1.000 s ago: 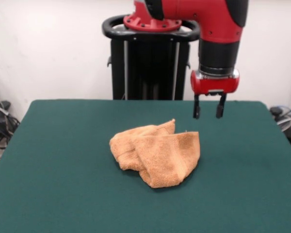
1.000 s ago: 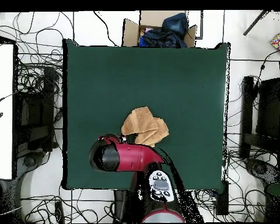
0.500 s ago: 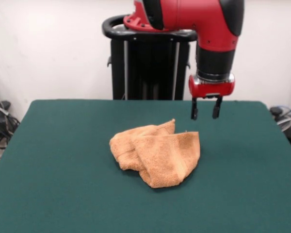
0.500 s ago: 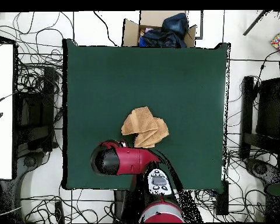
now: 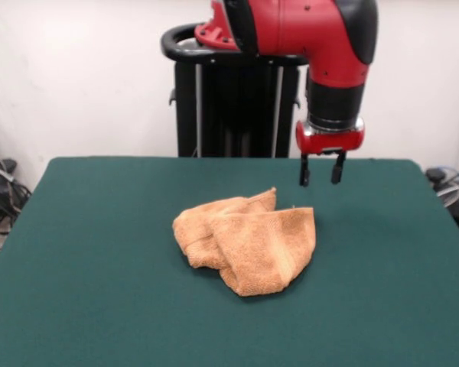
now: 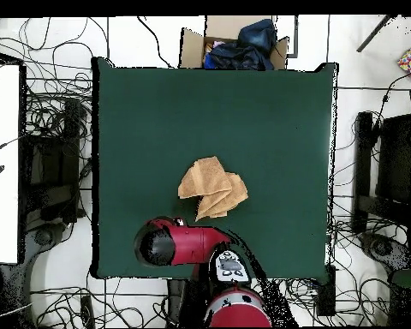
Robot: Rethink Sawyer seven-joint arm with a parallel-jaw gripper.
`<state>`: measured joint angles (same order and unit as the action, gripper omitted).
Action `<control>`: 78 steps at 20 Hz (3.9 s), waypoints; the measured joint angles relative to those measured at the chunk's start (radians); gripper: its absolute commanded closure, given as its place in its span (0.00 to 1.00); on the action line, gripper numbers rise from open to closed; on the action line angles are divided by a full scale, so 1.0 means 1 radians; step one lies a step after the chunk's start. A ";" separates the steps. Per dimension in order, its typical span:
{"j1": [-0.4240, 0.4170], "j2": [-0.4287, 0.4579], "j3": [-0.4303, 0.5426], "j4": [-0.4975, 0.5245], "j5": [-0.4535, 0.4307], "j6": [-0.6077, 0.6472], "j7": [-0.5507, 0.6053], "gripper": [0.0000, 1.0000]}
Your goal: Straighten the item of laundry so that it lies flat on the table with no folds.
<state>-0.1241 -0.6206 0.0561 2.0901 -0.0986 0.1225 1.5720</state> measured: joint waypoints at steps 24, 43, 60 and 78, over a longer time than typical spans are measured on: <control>-0.092 -0.037 0.001 0.000 -0.053 0.000 0.000 0.00; -0.098 -0.066 0.001 0.039 -0.128 0.000 0.000 0.00; -0.141 0.028 0.002 0.039 -0.185 0.000 0.000 0.00; -0.080 0.035 0.001 0.039 -0.185 -0.007 0.000 0.00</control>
<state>-0.2039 -0.5855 0.0570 2.1291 -0.2839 0.1158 1.5720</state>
